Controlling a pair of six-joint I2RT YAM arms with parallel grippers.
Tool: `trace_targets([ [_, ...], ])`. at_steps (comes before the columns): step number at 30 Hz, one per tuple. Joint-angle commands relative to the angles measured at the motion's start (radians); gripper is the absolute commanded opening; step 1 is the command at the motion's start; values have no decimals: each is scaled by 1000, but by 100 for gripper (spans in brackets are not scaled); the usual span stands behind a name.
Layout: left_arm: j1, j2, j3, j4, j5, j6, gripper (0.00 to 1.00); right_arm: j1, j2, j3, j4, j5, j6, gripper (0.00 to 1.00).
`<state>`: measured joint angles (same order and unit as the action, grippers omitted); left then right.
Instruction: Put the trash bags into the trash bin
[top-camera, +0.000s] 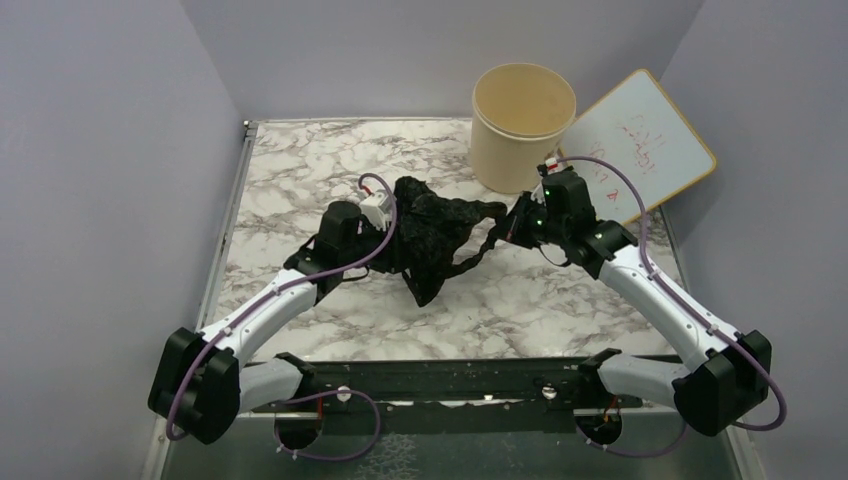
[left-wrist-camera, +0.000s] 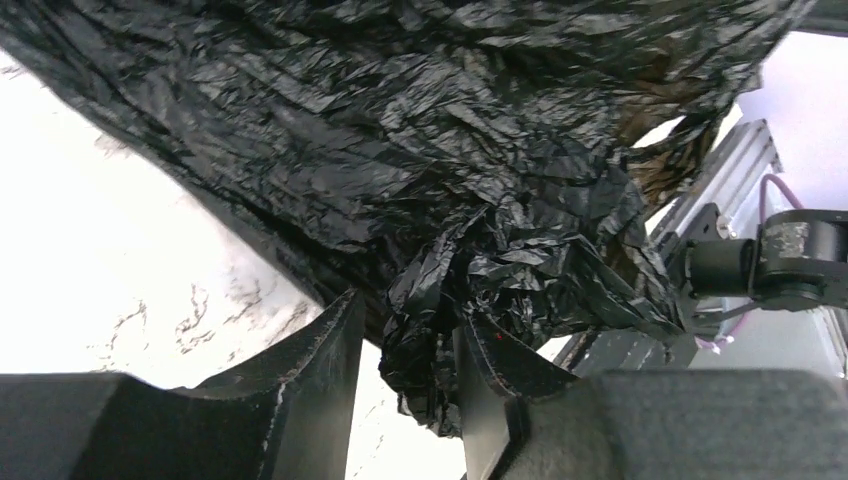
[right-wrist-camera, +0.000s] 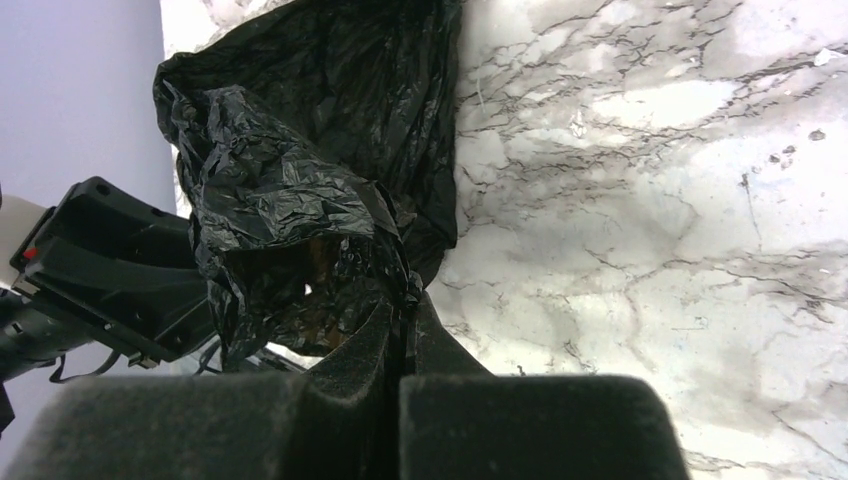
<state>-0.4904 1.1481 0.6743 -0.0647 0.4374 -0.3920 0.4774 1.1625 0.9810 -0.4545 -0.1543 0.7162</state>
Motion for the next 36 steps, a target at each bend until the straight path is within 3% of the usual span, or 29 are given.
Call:
trace_targets([
  [1,7,-3,21,98,124,-17,36,-6,17,9,45,-66,-16,0],
  [6,6,-49,42,67,132,-36,0,-8,23,3,51,-87,-26,1],
  [11,6,-147,54,78,62,-181,0,-12,-4,-32,138,-171,-25,8],
  [18,0,-231,-2,376,39,-494,0,-17,-80,-207,411,-266,104,31],
  [27,-17,-273,-14,404,-30,-562,0,-16,-168,-517,953,-273,413,41],
  [31,-26,-300,-50,422,-70,-595,0,-17,-194,-569,1045,-247,434,49],
  [36,-36,-319,-68,456,-111,-617,0,-16,-141,-568,1120,-361,441,52],
])
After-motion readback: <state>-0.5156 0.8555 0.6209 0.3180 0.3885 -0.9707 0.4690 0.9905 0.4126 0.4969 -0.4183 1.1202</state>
